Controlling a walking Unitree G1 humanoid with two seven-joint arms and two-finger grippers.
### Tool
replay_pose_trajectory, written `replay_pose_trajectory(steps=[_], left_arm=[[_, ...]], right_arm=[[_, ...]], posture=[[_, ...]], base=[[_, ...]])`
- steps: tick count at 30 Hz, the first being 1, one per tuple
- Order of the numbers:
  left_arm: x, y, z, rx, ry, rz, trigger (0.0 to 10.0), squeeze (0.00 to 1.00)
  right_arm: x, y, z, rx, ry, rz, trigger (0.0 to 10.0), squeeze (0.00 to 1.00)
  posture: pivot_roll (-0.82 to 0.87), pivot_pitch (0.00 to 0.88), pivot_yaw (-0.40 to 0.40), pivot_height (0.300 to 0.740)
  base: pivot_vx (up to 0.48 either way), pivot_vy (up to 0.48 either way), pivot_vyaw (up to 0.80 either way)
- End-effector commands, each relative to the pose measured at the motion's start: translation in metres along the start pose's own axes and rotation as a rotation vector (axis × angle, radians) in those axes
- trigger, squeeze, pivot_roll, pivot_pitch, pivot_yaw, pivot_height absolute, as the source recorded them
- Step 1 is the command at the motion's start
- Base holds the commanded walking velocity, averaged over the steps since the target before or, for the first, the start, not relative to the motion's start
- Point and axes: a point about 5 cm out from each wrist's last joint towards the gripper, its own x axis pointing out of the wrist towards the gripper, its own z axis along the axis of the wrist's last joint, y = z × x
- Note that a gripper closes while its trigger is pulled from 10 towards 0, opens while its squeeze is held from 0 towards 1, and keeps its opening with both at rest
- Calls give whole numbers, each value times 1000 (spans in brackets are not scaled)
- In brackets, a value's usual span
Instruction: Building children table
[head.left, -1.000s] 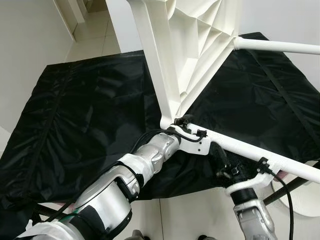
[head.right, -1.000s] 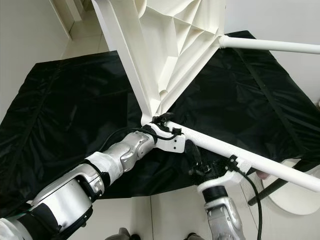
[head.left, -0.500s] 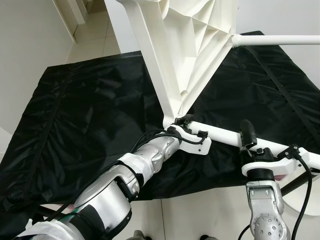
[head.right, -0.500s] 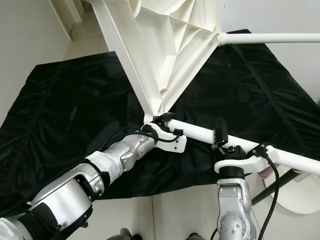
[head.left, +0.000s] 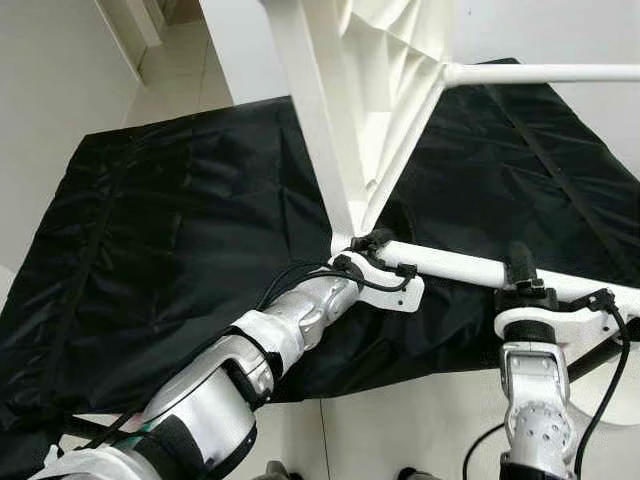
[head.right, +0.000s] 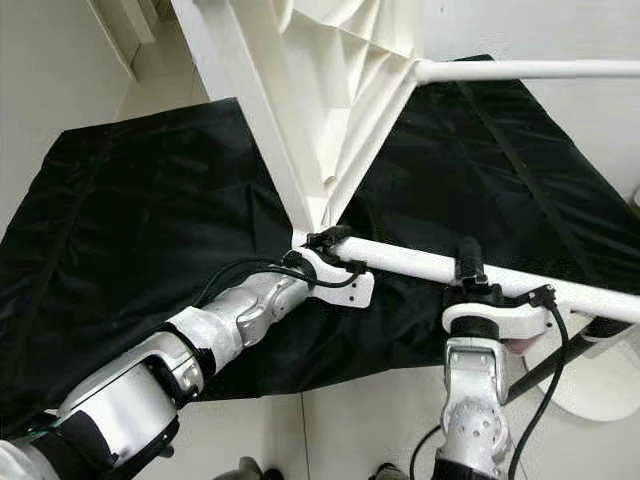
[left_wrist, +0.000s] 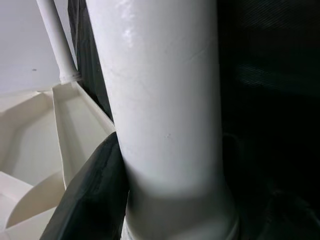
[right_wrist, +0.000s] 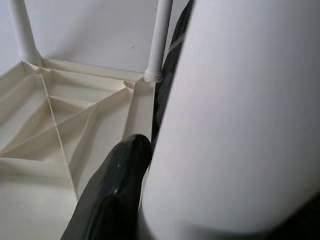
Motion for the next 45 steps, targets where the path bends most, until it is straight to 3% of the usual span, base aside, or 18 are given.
replay_pose_trajectory(steps=[1, 6, 12, 24, 25, 28, 29, 31, 32, 35, 43, 44, 45], left_arm=[[-10, -41, -17, 13, 49, -277, 10000, 71], [-17, -52, -9, 5, -33, -404, 10000, 51], [-32, -56, 1, 96, -143, -561, 10000, 4], [-38, -48, 12, 74, -172, -549, 10000, 20], [-36, -38, 14, -8, -162, -478, 10000, 63], [-34, -34, 14, -29, -151, -451, 10000, 94], [-33, -31, 14, -53, -142, -417, 10000, 733], [-31, -28, 14, -69, -136, -395, 10000, 733], [-30, -26, 15, -92, -144, -378, 10000, 1000], [-27, -12, 25, -116, -179, -281, 10000, 1000], [-28, 10, 43, -135, -278, -156, 10000, 1000], [-30, 15, 46, -152, -301, -137, 10000, 941], [-31, 17, 48, -163, -314, -127, 10000, 671]], right_arm=[[6, 0, -6, 20, 26, -2, 0, 0], [23, 0, -8, 34, 66, 21, 0, 0], [50, -5, -17, 67, 118, 42, 0, 0], [69, -6, -41, 173, 144, 79, 235, 0], [68, -4, -42, 160, 162, 105, 10000, 0], [68, -5, -42, 152, 163, 108, 10000, 0], [67, -6, -42, 144, 163, 106, 10000, 0], [66, -7, -42, 139, 163, 104, 10000, 0], [66, -9, -41, 135, 161, 100, 10000, 0], [65, -12, -42, 127, 153, 102, 10000, 0], [61, -15, -44, 118, 145, 111, 10000, 0], [58, -16, -44, 117, 143, 109, 10000, 0], [57, -17, -44, 117, 142, 108, 10000, 0]], posture=[[109, 102, 132, 740], [122, 101, 117, 740], [132, 103, 121, 740], [143, 101, 129, 740], [149, 99, 117, 740], [148, 100, 116, 740], [146, 100, 115, 740], [146, 100, 115, 740], [141, 101, 115, 740], [137, 103, 118, 740], [137, 102, 118, 740], [137, 102, 118, 740], [139, 101, 117, 740]], base=[[0, 0, 0], [0, 0, 0], [0, 0, 0], [0, 0, 0], [0, 0, 0], [0, 0, 0], [0, 0, 0], [0, 0, 0], [0, 0, 0], [0, 0, 0], [0, 0, 0], [0, 0, 0], [0, 0, 0]])
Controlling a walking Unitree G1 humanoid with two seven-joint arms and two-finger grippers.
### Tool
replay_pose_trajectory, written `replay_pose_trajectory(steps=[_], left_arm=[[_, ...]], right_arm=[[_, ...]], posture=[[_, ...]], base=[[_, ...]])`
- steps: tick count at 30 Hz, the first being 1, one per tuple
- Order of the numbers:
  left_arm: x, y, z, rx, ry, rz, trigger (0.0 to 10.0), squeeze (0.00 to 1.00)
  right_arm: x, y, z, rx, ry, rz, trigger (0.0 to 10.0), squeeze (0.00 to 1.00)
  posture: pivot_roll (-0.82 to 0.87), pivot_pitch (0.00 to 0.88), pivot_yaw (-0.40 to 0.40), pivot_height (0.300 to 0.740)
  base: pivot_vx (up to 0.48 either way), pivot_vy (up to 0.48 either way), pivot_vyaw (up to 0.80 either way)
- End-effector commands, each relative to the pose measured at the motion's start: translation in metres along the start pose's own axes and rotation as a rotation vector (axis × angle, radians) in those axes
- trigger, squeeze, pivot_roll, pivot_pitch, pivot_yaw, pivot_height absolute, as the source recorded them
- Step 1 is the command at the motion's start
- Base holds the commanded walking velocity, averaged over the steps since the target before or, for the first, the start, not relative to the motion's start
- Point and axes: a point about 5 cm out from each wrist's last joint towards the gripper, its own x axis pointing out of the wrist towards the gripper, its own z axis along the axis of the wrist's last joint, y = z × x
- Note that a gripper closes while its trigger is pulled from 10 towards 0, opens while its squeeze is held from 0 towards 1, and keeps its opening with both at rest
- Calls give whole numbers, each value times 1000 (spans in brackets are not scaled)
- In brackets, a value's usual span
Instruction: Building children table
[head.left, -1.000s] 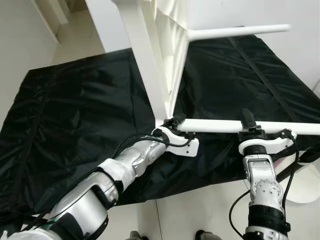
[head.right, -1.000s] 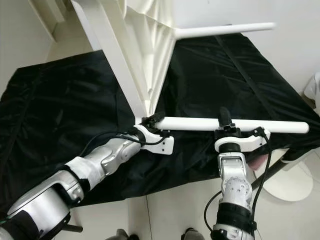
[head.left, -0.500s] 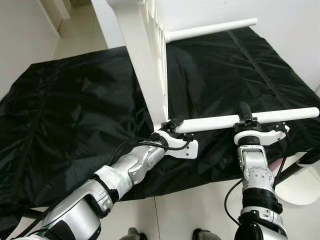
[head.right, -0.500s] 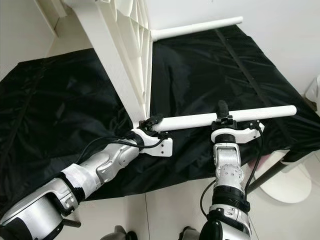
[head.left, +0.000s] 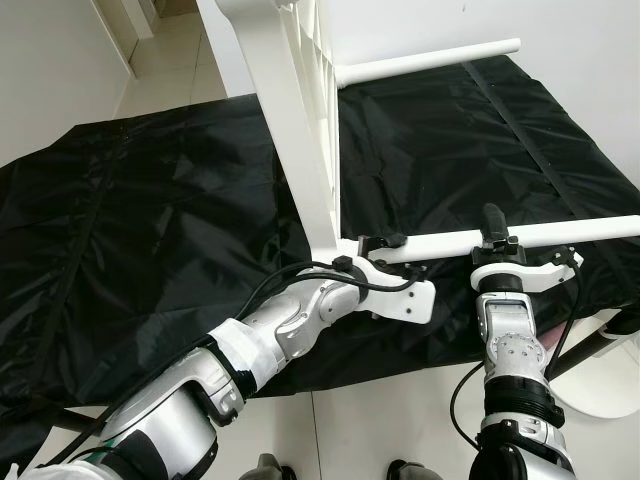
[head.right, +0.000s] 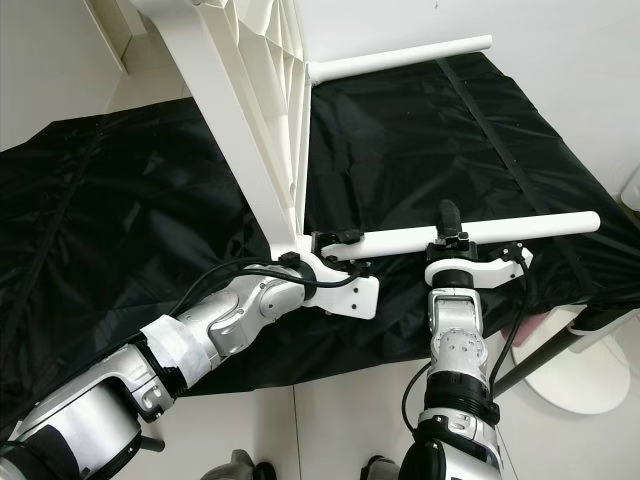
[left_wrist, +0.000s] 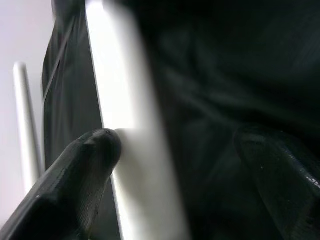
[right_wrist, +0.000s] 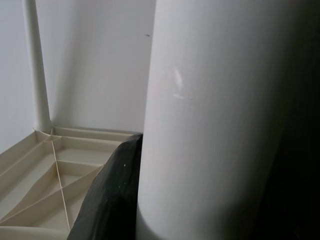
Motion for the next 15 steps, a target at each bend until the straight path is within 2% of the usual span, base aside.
replay_pose_trajectory(steps=[1, 2, 3, 4, 7, 9, 12, 14, 15], left_arm=[[-1, -4, 3, -5, -27, -22, 10000, 671], [-3, -1, 9, -29, -67, -6, 10000, 184], [-4, 2, 12, -58, -91, 8, 10000, 0], [-4, 2, 12, -58, -91, 8, 10000, 0], [-6, 12, 25, -135, -178, 21, 10000, 0], [-5, 10, 26, -134, -178, -13, 10000, 0], [0, -4, 17, -104, -112, -113, 10000, 0], [4, -11, 9, -158, -63, -153, 10000, 0], [4, -11, 9, -158, -63, -153, 10000, 0]], right_arm=[[-4, -1, -13, -39, 61, 2, 10000, 0], [-7, -2, -14, -39, 59, 0, 10000, 0], [-9, -3, -14, -41, 59, -3, 10000, 0], [-9, -3, -14, -41, 59, -3, 10000, 0], [-13, -6, -15, -43, 56, -17, 10000, 0], [-14, -7, -15, -43, 54, -20, 10000, 0], [-17, -7, -13, -42, 50, -15, 10000, 0], [-20, -4, -12, -42, 50, -2, 10000, 0], [-20, -4, -12, -42, 50, -2, 10000, 0]], posture=[[139, 101, 117, 740], [140, 102, 117, 740], [140, 101, 116, 740], [140, 101, 116, 740], [140, 101, 116, 740], [139, 101, 118, 740], [136, 101, 118, 740], [131, 102, 120, 740], [131, 102, 120, 740]], base=[[0, 0, 0], [0, 0, 0], [0, 0, 0], [0, 0, 0], [0, 0, 0], [0, 0, 0], [0, 0, 0], [0, 0, 0], [0, 0, 0]])
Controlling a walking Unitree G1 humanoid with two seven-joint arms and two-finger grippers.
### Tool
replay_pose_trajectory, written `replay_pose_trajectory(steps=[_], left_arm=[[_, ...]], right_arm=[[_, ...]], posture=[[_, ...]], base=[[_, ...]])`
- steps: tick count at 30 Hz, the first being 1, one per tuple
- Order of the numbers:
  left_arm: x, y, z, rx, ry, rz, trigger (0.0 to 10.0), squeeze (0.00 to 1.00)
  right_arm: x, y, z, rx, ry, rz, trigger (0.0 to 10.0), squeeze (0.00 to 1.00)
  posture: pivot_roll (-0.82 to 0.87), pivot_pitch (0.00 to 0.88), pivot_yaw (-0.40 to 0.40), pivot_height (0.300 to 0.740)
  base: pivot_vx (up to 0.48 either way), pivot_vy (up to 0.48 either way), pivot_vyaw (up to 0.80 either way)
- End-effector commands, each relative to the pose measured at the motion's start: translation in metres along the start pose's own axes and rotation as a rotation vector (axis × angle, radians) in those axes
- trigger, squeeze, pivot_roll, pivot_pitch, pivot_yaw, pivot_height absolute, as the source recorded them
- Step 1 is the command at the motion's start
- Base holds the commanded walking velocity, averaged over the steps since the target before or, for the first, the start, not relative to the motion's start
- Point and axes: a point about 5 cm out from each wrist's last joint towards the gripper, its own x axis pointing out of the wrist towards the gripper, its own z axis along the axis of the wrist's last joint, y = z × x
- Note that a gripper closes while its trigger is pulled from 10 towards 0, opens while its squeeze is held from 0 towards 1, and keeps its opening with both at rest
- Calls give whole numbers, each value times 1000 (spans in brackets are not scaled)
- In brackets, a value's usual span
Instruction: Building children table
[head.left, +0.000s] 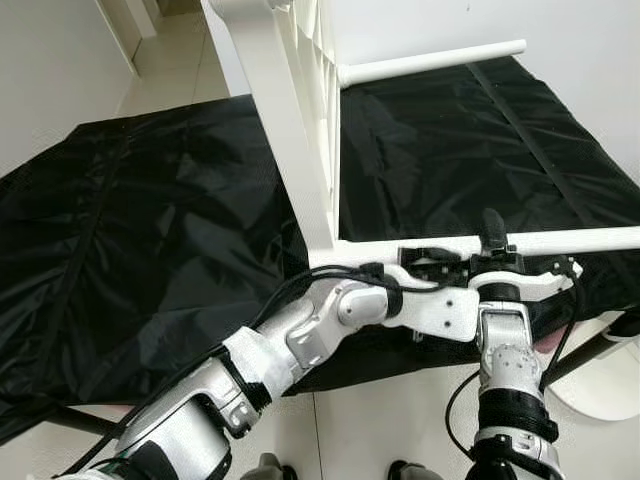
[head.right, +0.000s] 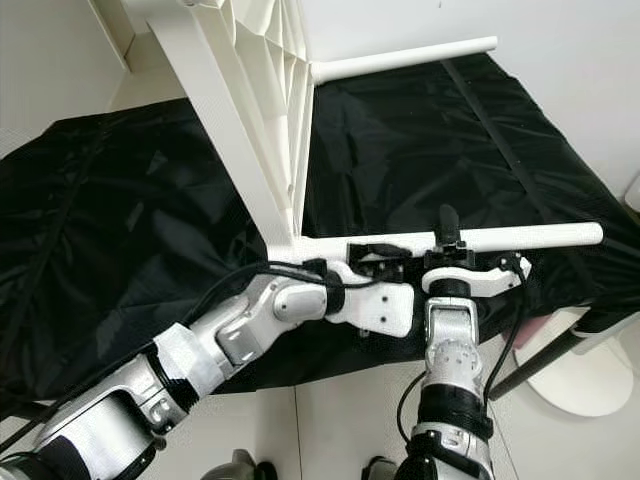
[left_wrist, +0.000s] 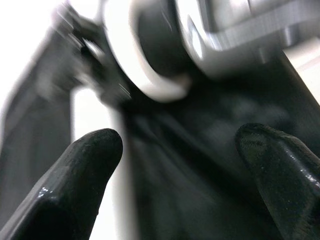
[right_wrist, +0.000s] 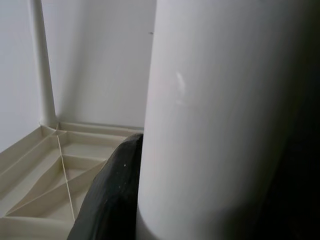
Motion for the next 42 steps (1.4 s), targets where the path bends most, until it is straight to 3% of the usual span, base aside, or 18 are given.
replay_pose_trajectory(steps=[1, 5, 6, 11, 17, 19, 25, 26, 27, 28, 39, 40, 41, 42], left_arm=[[0, -4, -10, -21, 48, -31, 10000, 0], [3, -8, -16, -96, 84, -64, 10000, 0], [7, -7, -23, -182, 133, -77, 10000, 0], [10, 1, -28, -266, 158, -54, 10000, 0], [14, 13, -30, -282, 178, -31, 10000, 0], [16, 18, -30, -276, 181, -37, 10000, 0], [17, 22, -28, -262, 175, -48, 10000, 0], [17, 23, -28, -258, 175, -51, 10000, 0], [17, 23, -28, -258, 175, -51, 10000, 0], [18, 24, -28, -253, 176, -54, 10000, 0], [20, 29, -29, -238, 177, -62, 10000, 0], [20, 29, -29, -235, 177, -63, 10000, 0], [21, 30, -28, -229, 178, -63, 10000, 0], [21, 31, -28, -227, 179, -63, 10000, 0]], right_arm=[[-7, -4, -12, -32, 70, -19, 10000, 0], [-11, -1, -12, -35, 74, -3, 10000, 0], [-17, 1, -11, -35, 85, 18, 10000, 0], [-28, 4, -10, -34, 93, 38, 10000, 0], [-47, 0, -10, -4, 89, -1, 10000, 0], [-69, 4, -12, 94, 106, 23, 10000, 0], [-89, 2, -12, 170, 105, 13, 10000, 0], [-94, 1, -10, 196, 101, 24, 10000, 878], [-94, 1, -10, 196, 101, 24, 10000, 878], [-102, -2, -6, 246, 75, 26, 10000, 1000], [-118, 5, -2, 321, 84, 92, 10000, 1000], [-120, 7, -2, 309, 98, 106, 10000, 106], [-123, 10, -2, 305, 114, 125, 10000, 0], [-127, 14, -2, 271, 139, 145, 10000, 0]], posture=[[131, 102, 120, 740], [126, 103, 123, 740], [121, 104, 127, 740], [115, 106, 129, 740], [110, 108, 130, 740], [103, 111, 139, 740], [96, 116, 150, 740], [94, 119, 157, 740], [94, 119, 157, 740], [92, 120, 162, 740], [97, 124, 168, 740], [97, 124, 167, 740], [97, 124, 167, 740], [95, 123, 167, 740]], base=[[0, 0, 0], [0, 0, 0], [0, 0, 0], [0, 0, 0], [0, 0, 0], [0, 0, 0], [0, 0, 0], [0, 0, 0], [0, 0, 0], [0, 0, 0], [0, 0, 0], [0, 0, 0], [0, 0, 0], [0, 0, 0]])
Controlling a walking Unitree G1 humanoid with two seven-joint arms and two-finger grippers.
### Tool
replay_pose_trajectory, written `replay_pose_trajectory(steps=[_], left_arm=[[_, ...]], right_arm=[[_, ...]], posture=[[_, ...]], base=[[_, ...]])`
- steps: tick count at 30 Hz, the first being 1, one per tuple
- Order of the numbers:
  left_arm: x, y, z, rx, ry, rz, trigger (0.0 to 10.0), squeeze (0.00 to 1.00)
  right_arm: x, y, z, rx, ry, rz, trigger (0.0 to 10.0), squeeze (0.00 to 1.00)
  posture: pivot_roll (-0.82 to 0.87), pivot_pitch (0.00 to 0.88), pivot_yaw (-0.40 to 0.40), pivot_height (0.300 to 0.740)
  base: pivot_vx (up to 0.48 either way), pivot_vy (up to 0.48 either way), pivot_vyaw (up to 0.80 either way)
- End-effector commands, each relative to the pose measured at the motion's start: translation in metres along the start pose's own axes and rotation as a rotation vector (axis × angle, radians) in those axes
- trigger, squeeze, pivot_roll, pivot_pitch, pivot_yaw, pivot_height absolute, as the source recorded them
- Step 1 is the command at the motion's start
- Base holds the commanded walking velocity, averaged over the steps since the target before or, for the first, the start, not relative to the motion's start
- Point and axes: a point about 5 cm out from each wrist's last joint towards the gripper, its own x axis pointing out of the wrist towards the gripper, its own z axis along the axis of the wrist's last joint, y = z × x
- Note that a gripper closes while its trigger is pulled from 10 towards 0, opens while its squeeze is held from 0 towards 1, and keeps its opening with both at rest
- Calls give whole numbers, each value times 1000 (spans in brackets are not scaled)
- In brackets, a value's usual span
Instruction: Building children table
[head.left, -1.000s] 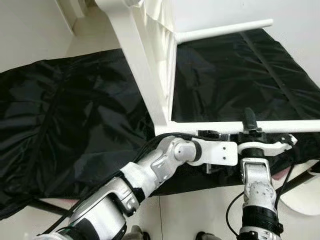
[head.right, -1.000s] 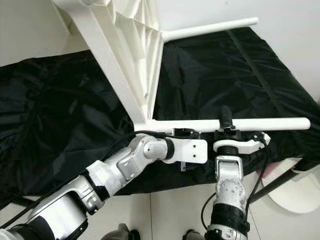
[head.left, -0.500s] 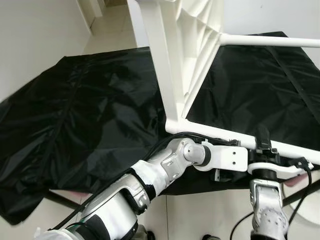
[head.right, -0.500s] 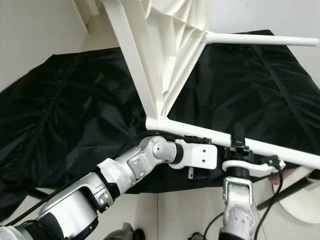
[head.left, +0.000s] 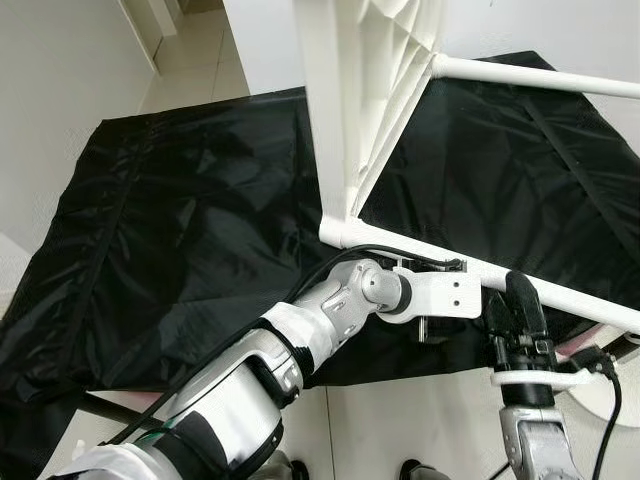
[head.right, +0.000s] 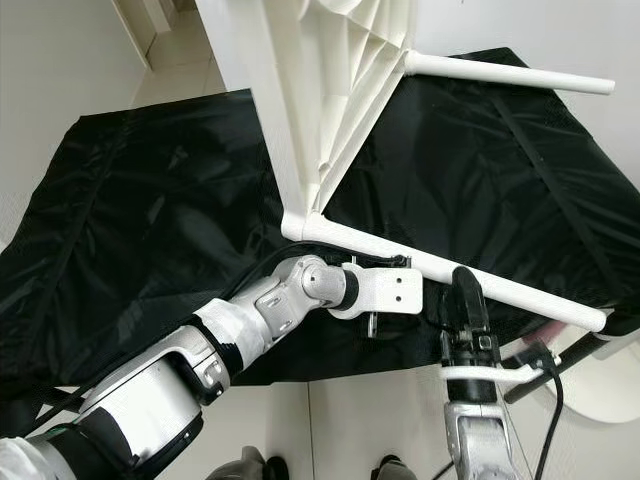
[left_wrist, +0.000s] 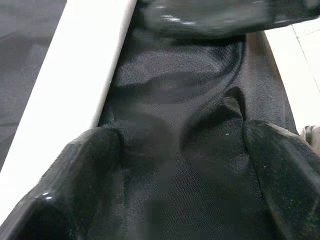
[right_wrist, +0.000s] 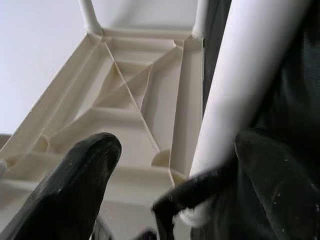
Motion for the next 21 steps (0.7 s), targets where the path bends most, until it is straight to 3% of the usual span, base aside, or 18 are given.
replay_pose_trajectory(steps=[1, 7, 14, 15, 16, 17, 18, 20, 21], left_arm=[[-10, 20, -10, 1, 62, 123, 10000, 0], [-9, 18, -10, 1, 52, 112, 10000, 0], [-9, 16, -10, 3, 49, 104, 10000, 0], [-10, 12, -11, 0, 40, 87, 10000, 0], [-13, 7, -11, -21, 16, 49, 10000, 0], [-13, 7, -11, -21, 16, 49, 10000, 0], [-20, 0, -12, -22, -10, 4, 10000, 0], [-20, 0, -12, -22, -10, 4, 10000, 0], [-27, -5, -13, -44, -33, -35, 10000, 0]], right_arm=[[-5, 6, -22, 59, 16, 30, 10000, 0], [-8, 21, -24, -30, 96, 71, 10000, 0], [-6, 26, -24, -70, 120, 81, 10000, 0], [0, 35, -23, -121, 144, 102, 10000, 0], [16, 44, -21, -231, 168, 110, 10000, 0], [16, 44, -21, -231, 168, 110, 10000, 0], [29, 52, -17, -318, 173, 130, 10000, 0], [29, 52, -17, -318, 173, 130, 10000, 0], [41, 58, -13, -394, 173, 140, 10000, 0]], posture=[[95, 123, 167, 740], [92, 118, 168, 740], [93, 118, 168, 740], [92, 116, 166, 740], [91, 111, 161, 740], [91, 111, 161, 740], [94, 108, 157, 740], [94, 108, 157, 740], [92, 107, 151, 740]], base=[[0, 0, 0], [0, 0, 0], [0, 0, 0], [0, 0, 0], [0, 0, 0], [0, 0, 0], [0, 0, 0], [0, 0, 0], [0, 0, 0]])
